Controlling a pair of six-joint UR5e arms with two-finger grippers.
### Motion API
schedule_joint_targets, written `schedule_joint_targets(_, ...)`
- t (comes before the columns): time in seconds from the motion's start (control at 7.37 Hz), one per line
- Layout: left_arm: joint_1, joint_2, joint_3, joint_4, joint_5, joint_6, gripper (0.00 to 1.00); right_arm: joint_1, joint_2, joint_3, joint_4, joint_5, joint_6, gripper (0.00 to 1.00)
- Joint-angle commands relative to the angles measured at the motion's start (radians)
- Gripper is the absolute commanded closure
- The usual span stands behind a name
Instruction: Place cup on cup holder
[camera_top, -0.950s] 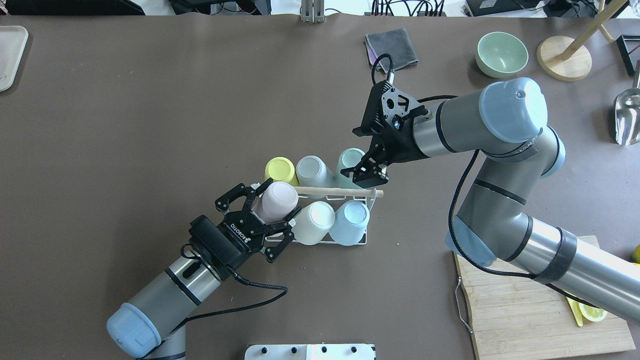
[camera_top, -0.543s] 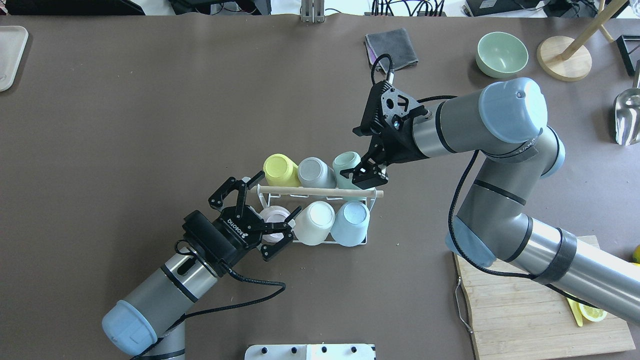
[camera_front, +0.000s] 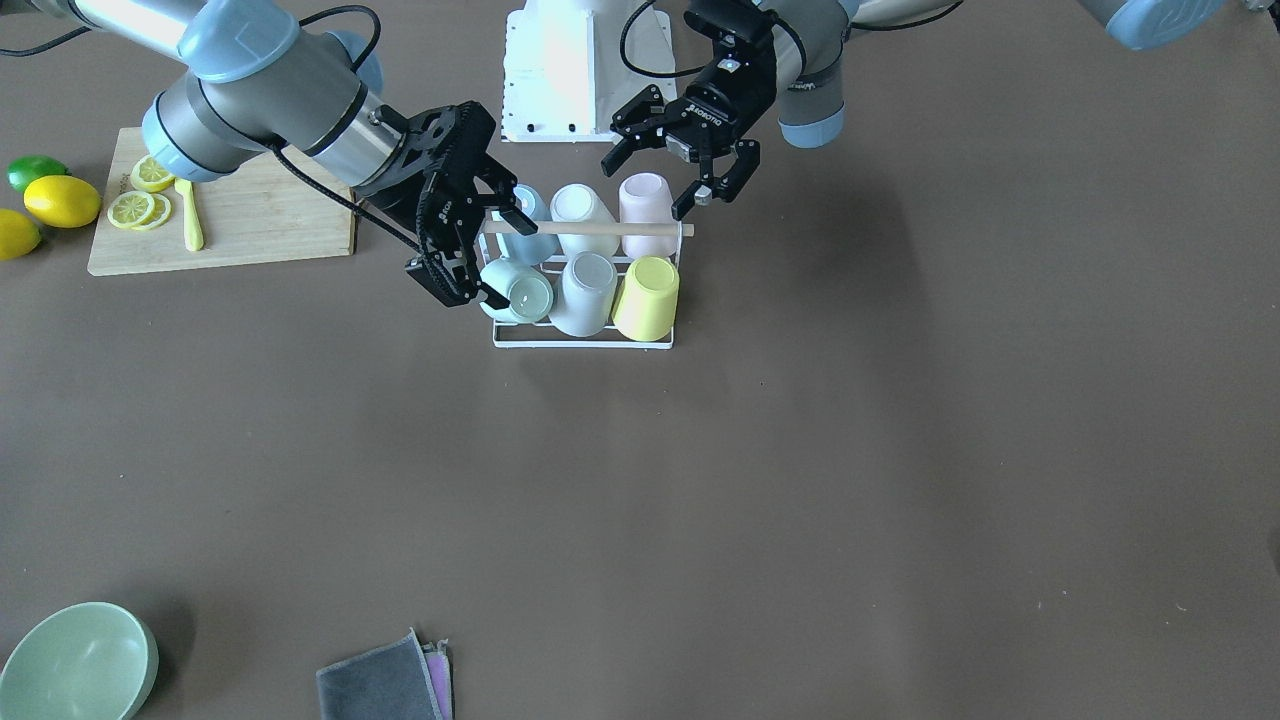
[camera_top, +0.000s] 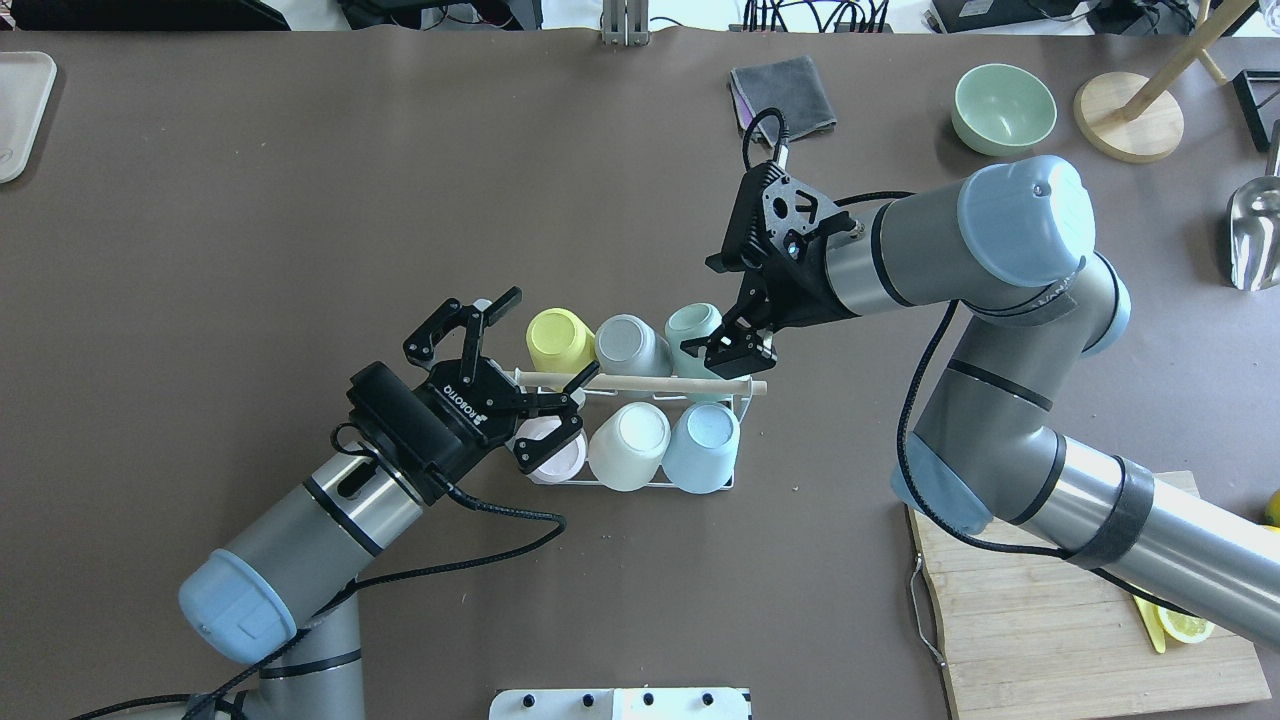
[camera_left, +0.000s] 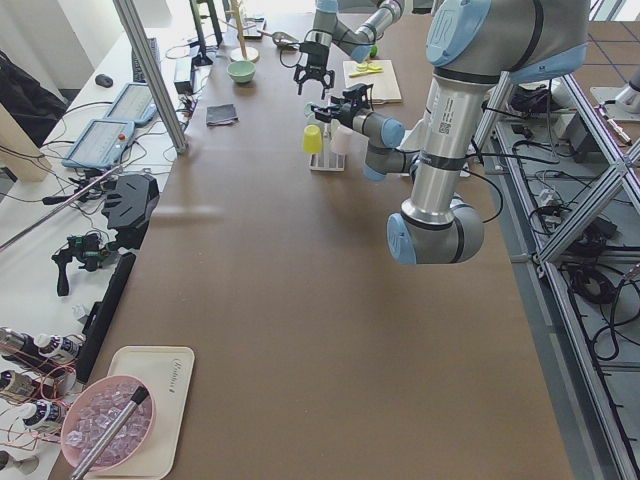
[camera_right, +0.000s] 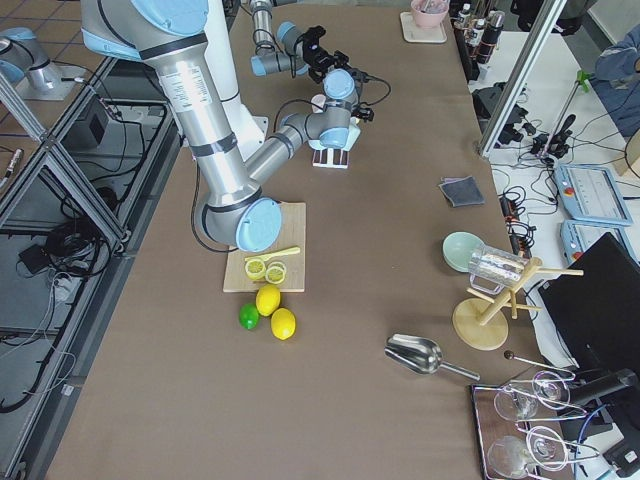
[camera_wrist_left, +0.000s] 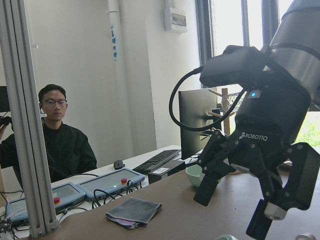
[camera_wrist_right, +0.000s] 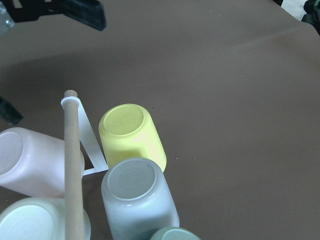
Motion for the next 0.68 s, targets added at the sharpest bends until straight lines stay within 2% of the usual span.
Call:
schedule_joint_targets(0.0,-0.102,-0.005,-0.03,0.198,-0.166,-0.103,0.01,0.0,0.009,0.005,-0.029,0.004,0.0,0.0)
schedule_joint_targets(0.27,-0.132,-0.004,-0.023,0.242,-0.205,-0.122,0.01,0.021,0.012,0.055,-0.154,0.037,-0.003,0.0)
schedule_joint_targets(0.41,-0.132,-0.002,-0.026,0.244,-0.207,-0.123,0.01,0.044,0.01,0.081,-0.235,0.077,-0.005,0.0)
schedule_joint_targets(0.54,-0.153,-0.001,-0.029,0.277,-0.24,-0.122,0.01,0.104,0.009,0.089,-0.33,0.161,-0.005,0.0)
